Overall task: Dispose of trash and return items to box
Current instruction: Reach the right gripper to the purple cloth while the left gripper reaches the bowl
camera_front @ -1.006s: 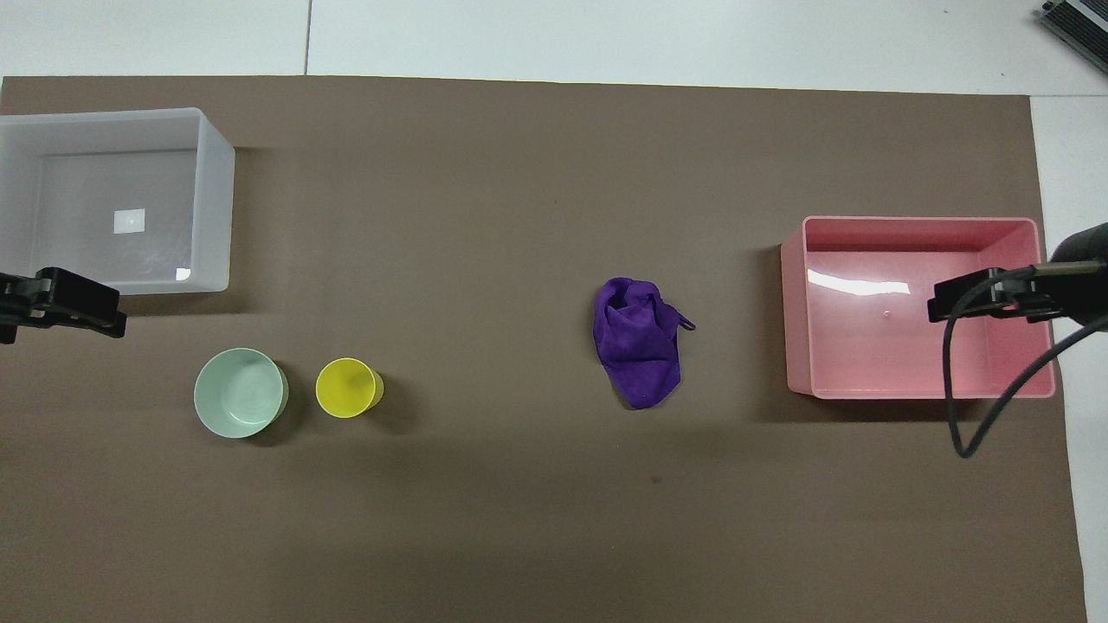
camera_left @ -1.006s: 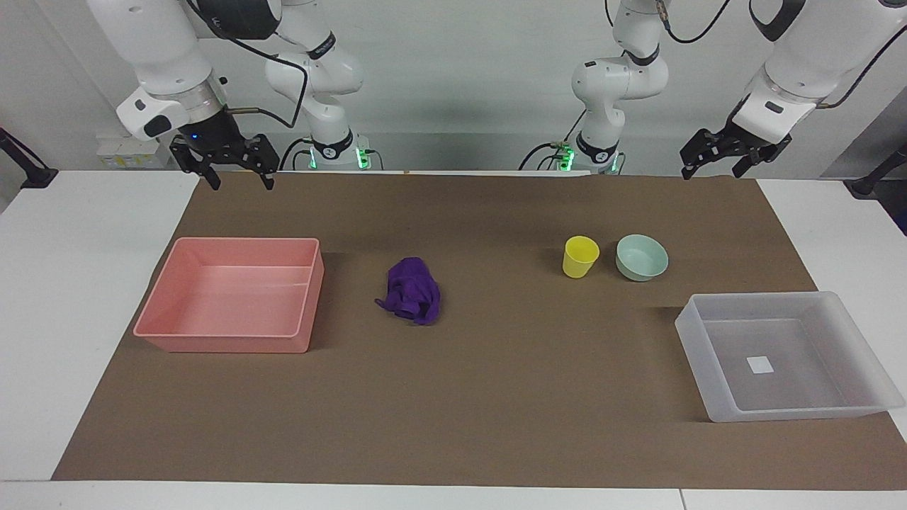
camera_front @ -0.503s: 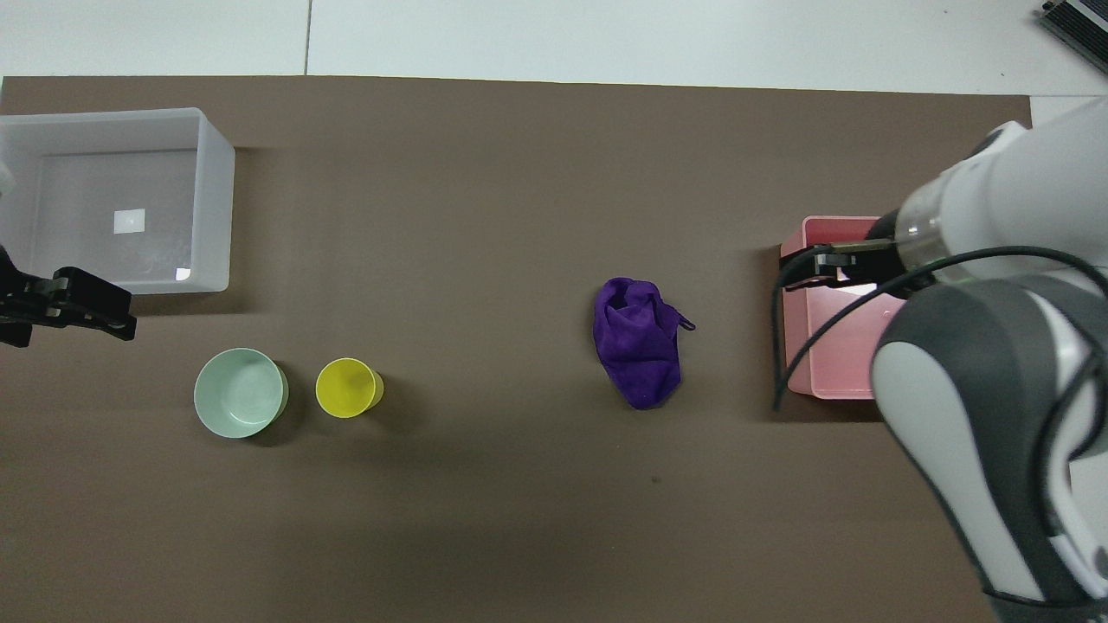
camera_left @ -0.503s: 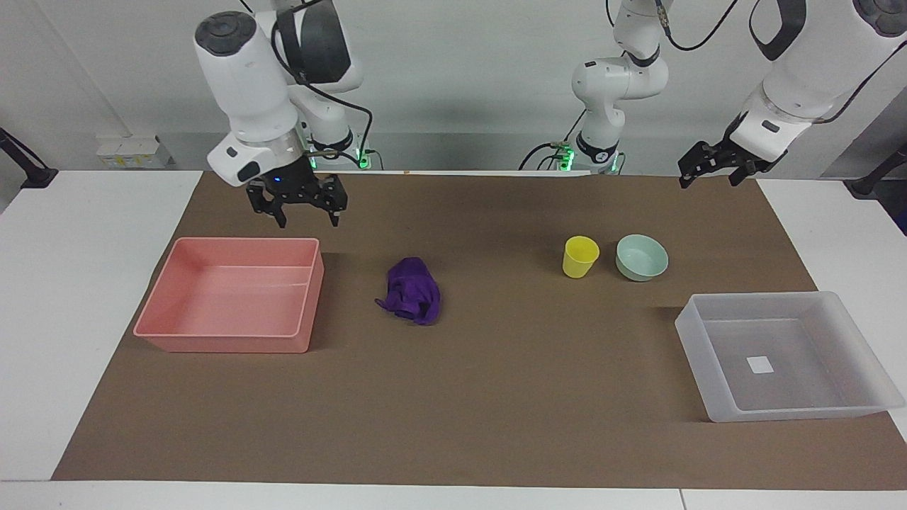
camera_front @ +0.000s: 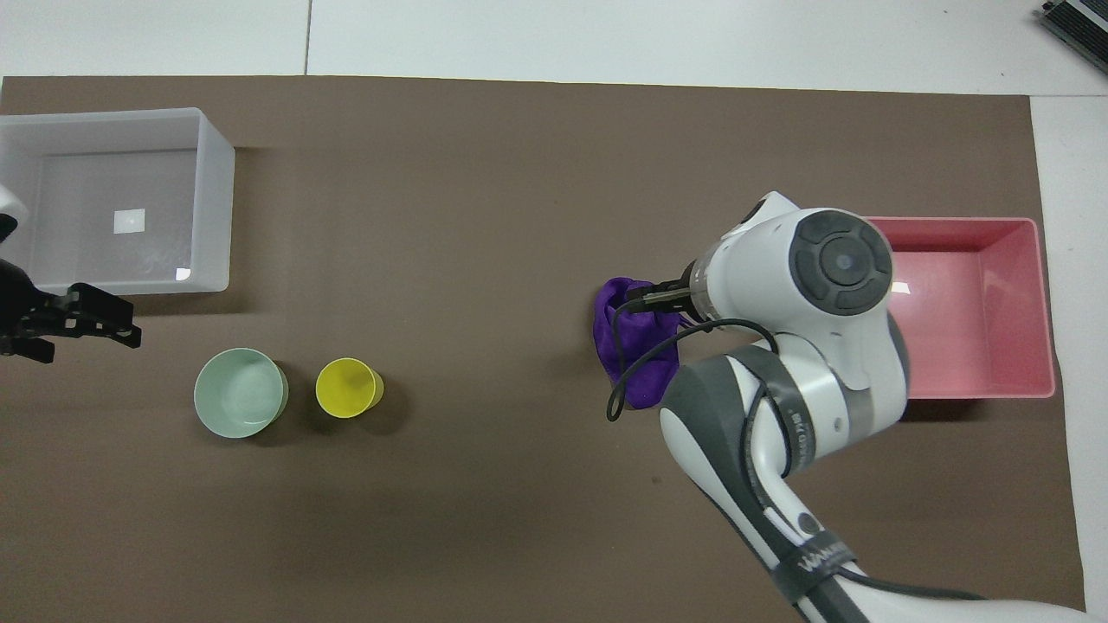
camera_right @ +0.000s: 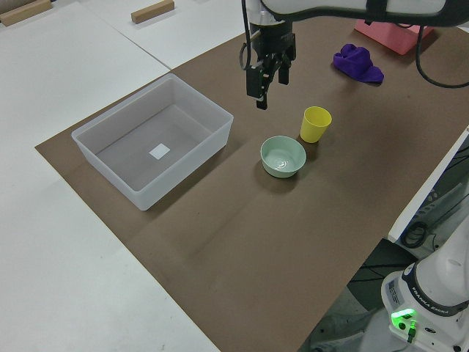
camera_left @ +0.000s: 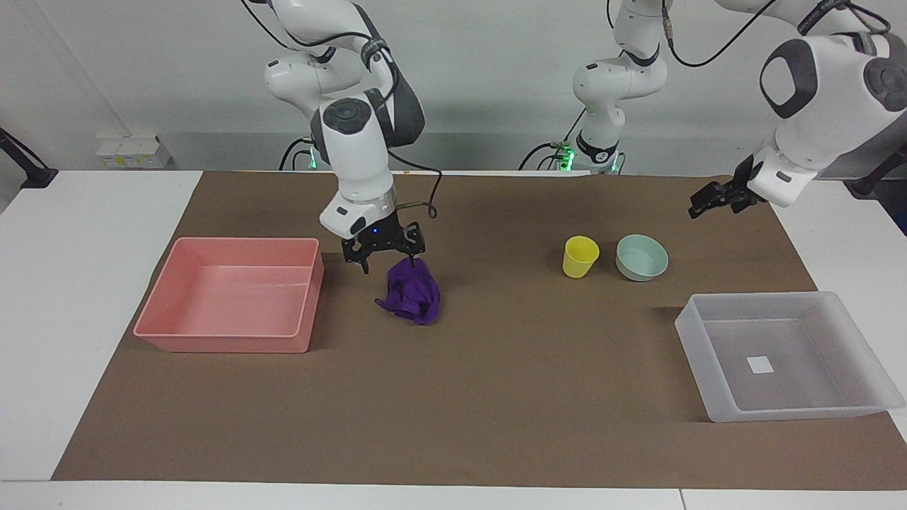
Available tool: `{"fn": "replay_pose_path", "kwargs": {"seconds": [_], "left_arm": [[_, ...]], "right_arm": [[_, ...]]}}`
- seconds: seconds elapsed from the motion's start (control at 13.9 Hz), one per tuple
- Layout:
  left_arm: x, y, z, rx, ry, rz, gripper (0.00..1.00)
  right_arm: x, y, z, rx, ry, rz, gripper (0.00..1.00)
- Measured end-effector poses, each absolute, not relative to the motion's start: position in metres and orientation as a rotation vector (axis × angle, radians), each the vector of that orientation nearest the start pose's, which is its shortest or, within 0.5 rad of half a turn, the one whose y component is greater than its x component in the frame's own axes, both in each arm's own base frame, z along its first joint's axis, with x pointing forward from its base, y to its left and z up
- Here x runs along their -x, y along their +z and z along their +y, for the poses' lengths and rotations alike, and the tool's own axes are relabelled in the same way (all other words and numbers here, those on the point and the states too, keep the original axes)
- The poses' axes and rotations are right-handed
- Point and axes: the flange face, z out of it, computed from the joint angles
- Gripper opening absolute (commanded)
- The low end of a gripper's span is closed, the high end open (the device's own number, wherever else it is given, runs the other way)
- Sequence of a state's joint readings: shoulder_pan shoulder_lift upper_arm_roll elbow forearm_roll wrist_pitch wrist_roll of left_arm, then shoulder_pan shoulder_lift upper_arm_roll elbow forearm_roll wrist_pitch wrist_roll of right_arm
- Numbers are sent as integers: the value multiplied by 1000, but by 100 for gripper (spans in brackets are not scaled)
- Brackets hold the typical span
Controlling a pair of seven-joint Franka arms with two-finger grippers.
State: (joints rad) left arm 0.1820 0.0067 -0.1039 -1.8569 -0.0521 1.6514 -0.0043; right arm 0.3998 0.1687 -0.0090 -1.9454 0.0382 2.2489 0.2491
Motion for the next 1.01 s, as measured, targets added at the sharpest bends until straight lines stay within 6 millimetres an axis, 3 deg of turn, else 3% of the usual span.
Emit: {"fn": "replay_pose_path", "kwargs": {"seconds": [0.22, 0.43, 0.5, 0.65, 0.72, 0.86, 1.01], "left_arm": [[-522, 417, 44, 3198, 379, -70, 100], [-506, 370, 45, 3243, 374, -36, 100], [-499, 357, 47, 3260, 372, -38, 100], [-489, 338, 54, 3281, 371, -45, 100], [-486, 333, 57, 3292, 369, -54, 92], [-483, 328, 59, 3319, 368, -87, 52], [-482, 319, 58, 3332, 383, -107, 20]], "right_arm": [[-557, 369, 241, 3056, -195, -205, 100], [-550, 344, 237, 3047, -238, -198, 99], [-547, 336, 237, 3047, -239, -201, 82], [-541, 320, 248, 3049, -223, -233, 9], [-539, 314, 252, 3052, -209, -246, 0], [-539, 311, 254, 3054, -202, -242, 0], [-540, 311, 251, 3059, -192, -180, 0]]}}
